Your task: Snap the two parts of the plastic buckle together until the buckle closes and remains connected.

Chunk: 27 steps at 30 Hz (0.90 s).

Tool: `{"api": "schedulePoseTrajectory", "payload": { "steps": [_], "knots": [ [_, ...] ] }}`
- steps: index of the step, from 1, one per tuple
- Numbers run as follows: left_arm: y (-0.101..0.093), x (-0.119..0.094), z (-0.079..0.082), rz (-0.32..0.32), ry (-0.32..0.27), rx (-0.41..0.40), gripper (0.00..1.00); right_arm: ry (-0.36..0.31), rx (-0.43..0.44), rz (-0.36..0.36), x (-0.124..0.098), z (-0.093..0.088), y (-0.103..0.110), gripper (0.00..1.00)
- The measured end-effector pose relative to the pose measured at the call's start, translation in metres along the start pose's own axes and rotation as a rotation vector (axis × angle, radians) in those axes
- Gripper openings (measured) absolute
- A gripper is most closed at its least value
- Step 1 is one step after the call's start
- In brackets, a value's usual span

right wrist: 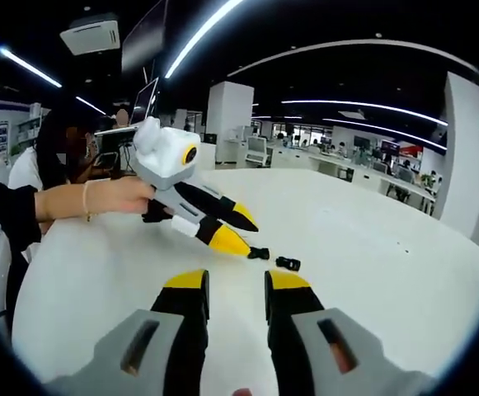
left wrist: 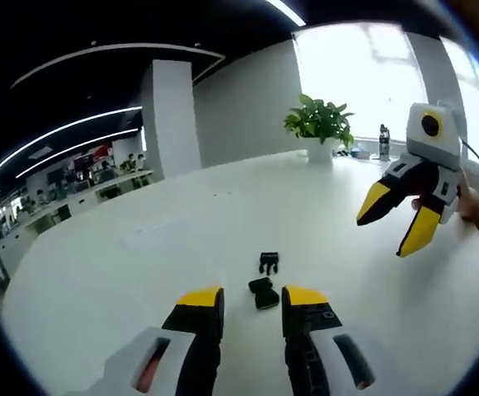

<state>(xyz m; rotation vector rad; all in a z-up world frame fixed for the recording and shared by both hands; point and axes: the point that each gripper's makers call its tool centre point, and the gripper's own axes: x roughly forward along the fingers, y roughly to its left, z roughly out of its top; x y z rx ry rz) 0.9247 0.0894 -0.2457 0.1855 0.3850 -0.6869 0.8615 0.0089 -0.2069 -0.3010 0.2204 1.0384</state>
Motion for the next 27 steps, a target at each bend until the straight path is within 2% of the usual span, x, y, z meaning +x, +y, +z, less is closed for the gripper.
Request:
{"api": "schedulePoseTrajectory", "payload": {
  "steps": [5, 12, 18, 27],
  "knots": [
    [-0.0031, 0.0020, -0.0020, -0.006, 0.004, 0.004, 0.23, -0.005, 0.006, 0.005, -0.0008, 0.0011, 0.0010, 0.26],
    [-0.0075, 0.0060, -0.0030, -0.016, 0.008, 0.003, 0.23, -0.005, 0.001, 0.004, -0.0016, 0.0015, 0.0020, 0.26],
    [-0.0048, 0.0073, -0.0031, -0.026, 0.001, -0.067, 0.23, -0.007, 0.005, 0.013, -0.0020, 0.0022, 0.0040, 0.27],
    [-0.0078, 0.0094, -0.0028, -0.040, -0.001, -0.076, 0.23, -0.005, 0.006, 0.014, -0.0022, 0.0016, 0.0040, 0.27]
  ]
}}
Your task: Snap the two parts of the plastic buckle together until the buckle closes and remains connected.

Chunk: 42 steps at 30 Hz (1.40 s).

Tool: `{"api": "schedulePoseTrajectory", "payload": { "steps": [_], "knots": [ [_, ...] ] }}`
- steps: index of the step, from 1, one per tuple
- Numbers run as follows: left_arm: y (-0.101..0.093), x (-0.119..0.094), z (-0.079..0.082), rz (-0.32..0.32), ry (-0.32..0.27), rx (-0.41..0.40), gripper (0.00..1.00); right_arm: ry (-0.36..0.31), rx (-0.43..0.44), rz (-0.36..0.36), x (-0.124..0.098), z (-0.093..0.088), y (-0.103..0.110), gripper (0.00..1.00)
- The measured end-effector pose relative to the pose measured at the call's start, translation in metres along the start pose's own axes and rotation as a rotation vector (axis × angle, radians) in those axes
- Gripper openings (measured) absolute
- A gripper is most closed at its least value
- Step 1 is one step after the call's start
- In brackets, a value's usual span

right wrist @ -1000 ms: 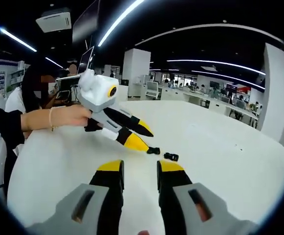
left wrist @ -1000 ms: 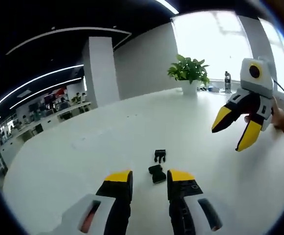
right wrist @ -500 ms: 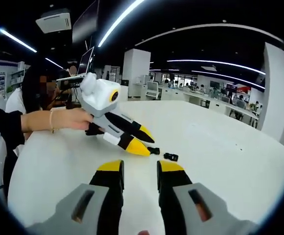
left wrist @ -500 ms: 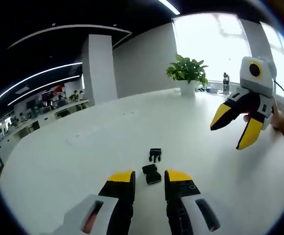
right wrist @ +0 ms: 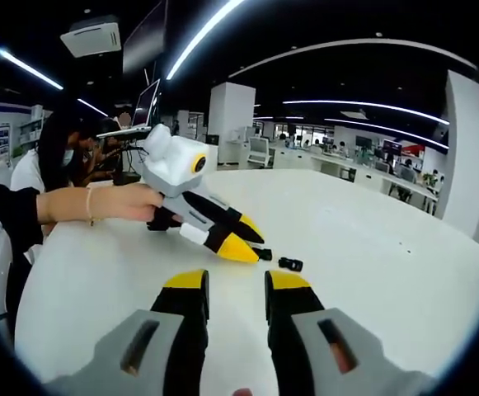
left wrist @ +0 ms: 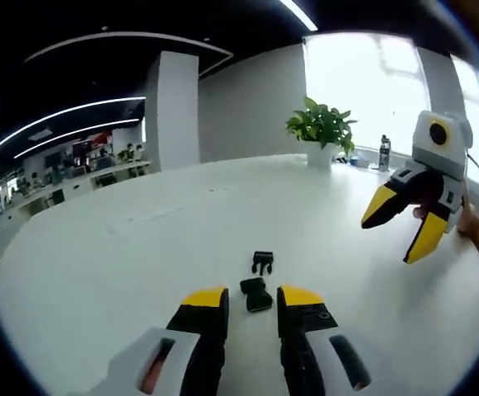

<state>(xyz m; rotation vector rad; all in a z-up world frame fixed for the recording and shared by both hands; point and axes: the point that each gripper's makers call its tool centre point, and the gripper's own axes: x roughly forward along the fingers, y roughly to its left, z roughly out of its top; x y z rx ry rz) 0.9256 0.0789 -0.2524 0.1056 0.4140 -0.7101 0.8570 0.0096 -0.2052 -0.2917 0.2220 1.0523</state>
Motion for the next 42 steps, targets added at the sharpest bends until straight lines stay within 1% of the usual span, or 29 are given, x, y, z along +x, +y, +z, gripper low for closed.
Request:
{"api": "schedulePoseTrajectory", "payload": {
  "steps": [5, 9, 11, 14, 24, 29, 32, 42],
  "knots": [
    [-0.001, 0.001, -0.003, 0.007, 0.013, 0.024, 0.20, 0.003, 0.004, 0.003, 0.000, -0.001, 0.001, 0.27],
    [-0.005, 0.002, -0.003, -0.010, 0.012, -0.018, 0.20, 0.008, 0.006, 0.006, 0.001, -0.003, 0.002, 0.27],
    [-0.002, 0.002, -0.003, 0.005, 0.008, -0.006, 0.19, 0.009, 0.009, 0.008, 0.001, -0.003, 0.003, 0.27],
    [-0.002, 0.001, -0.003, 0.008, 0.009, -0.007, 0.19, 0.011, 0.014, 0.012, 0.002, -0.004, 0.004, 0.27],
    [-0.006, 0.001, -0.005, 0.001, 0.000, -0.011, 0.16, 0.013, 0.018, 0.021, 0.002, -0.004, 0.004, 0.27],
    [-0.007, 0.001, -0.005, 0.000, -0.004, -0.014, 0.15, 0.019, 0.025, 0.024, 0.003, -0.006, 0.004, 0.27],
    [-0.006, 0.002, -0.005, 0.001, -0.006, -0.015, 0.12, 0.022, 0.030, 0.028, 0.004, -0.008, 0.004, 0.27],
    [-0.005, 0.003, -0.005, 0.000, -0.009, -0.018, 0.12, 0.031, 0.045, 0.037, 0.005, -0.012, 0.006, 0.27]
  ]
}}
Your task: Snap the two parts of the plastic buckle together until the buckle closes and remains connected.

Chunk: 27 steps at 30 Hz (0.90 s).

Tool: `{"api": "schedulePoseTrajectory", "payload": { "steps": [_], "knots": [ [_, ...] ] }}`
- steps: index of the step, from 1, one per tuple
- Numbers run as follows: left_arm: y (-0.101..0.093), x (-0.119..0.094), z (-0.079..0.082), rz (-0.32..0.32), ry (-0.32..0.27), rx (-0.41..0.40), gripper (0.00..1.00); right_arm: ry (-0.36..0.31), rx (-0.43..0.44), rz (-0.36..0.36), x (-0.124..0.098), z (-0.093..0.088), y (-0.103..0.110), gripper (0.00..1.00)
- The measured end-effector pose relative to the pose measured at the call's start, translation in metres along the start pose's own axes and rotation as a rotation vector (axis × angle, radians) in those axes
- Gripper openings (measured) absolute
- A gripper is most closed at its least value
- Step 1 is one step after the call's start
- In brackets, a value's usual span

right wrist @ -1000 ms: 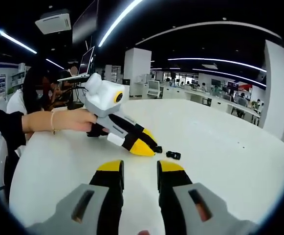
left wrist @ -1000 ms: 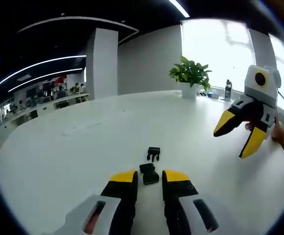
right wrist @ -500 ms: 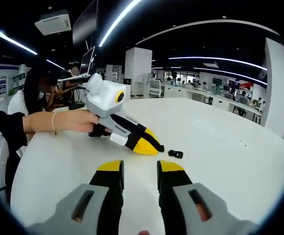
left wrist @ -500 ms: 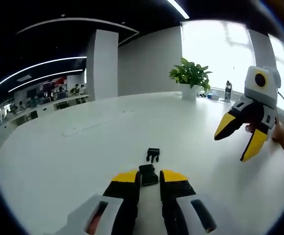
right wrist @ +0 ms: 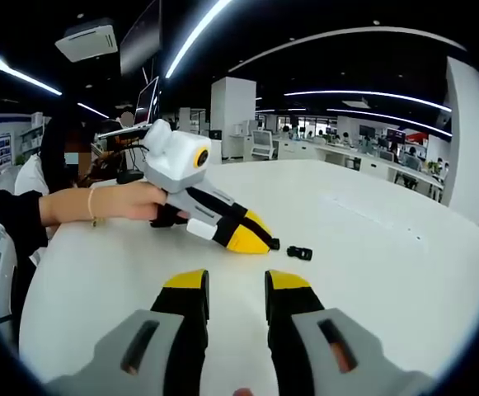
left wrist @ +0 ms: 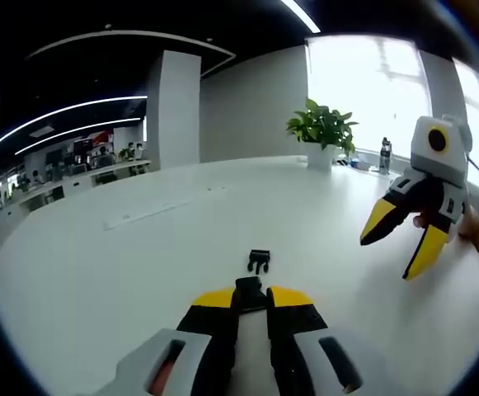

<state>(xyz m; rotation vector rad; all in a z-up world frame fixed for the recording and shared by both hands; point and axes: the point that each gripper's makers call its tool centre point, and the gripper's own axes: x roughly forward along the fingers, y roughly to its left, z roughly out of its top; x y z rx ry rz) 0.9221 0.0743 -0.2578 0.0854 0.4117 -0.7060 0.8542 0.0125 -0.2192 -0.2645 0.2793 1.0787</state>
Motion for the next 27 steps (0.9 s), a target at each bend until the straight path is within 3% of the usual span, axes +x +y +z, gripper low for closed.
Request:
{"api": "schedulePoseTrajectory", "payload": {
  "steps": [27],
  "knots": [
    [-0.004, -0.008, 0.003, -0.031, -0.013, -0.012, 0.12, 0.037, 0.039, 0.020, 0.005, -0.014, 0.000, 0.26]
  ]
}}
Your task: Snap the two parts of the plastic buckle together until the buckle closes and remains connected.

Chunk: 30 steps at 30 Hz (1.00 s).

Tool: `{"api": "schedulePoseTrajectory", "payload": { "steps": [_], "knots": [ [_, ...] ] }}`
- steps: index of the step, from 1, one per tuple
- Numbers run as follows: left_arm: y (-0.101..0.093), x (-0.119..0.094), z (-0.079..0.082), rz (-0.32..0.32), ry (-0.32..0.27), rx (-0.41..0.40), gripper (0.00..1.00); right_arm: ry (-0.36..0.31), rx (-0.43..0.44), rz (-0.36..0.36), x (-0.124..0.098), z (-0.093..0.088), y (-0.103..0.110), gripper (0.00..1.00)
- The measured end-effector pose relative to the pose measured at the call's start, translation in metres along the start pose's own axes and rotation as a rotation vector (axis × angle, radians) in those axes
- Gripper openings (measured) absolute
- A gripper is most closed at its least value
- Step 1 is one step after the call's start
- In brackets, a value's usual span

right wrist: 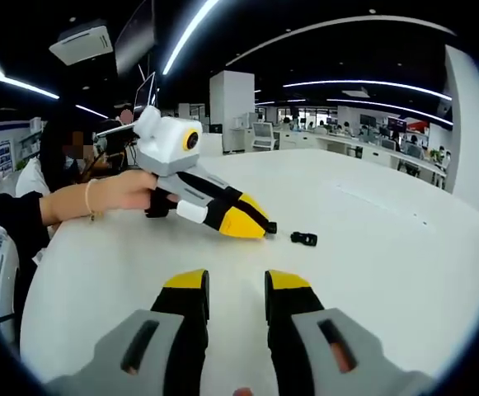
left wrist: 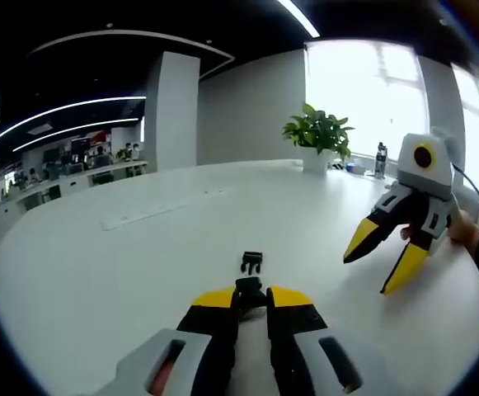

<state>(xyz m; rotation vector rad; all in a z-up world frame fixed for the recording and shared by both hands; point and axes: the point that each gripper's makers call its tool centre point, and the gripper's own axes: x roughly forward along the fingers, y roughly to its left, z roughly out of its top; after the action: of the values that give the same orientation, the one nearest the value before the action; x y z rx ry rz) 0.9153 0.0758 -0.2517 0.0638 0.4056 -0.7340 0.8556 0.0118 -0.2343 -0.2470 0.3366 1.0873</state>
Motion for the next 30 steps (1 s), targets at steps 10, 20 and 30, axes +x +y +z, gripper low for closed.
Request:
{"api": "schedulePoseTrajectory", "payload": {
  "steps": [10, 20, 30],
  "knots": [
    [-0.017, -0.015, -0.004, -0.043, 0.016, 0.028, 0.12, 0.014, 0.019, 0.006, 0.002, -0.004, -0.003, 0.26],
    [-0.021, -0.033, 0.004, -0.063, -0.011, 0.019, 0.12, 0.018, 0.029, 0.007, 0.003, -0.006, -0.005, 0.26],
    [-0.016, -0.050, 0.013, -0.051, -0.047, -0.008, 0.12, 0.026, 0.035, 0.013, 0.004, -0.012, -0.002, 0.25]
  ]
}}
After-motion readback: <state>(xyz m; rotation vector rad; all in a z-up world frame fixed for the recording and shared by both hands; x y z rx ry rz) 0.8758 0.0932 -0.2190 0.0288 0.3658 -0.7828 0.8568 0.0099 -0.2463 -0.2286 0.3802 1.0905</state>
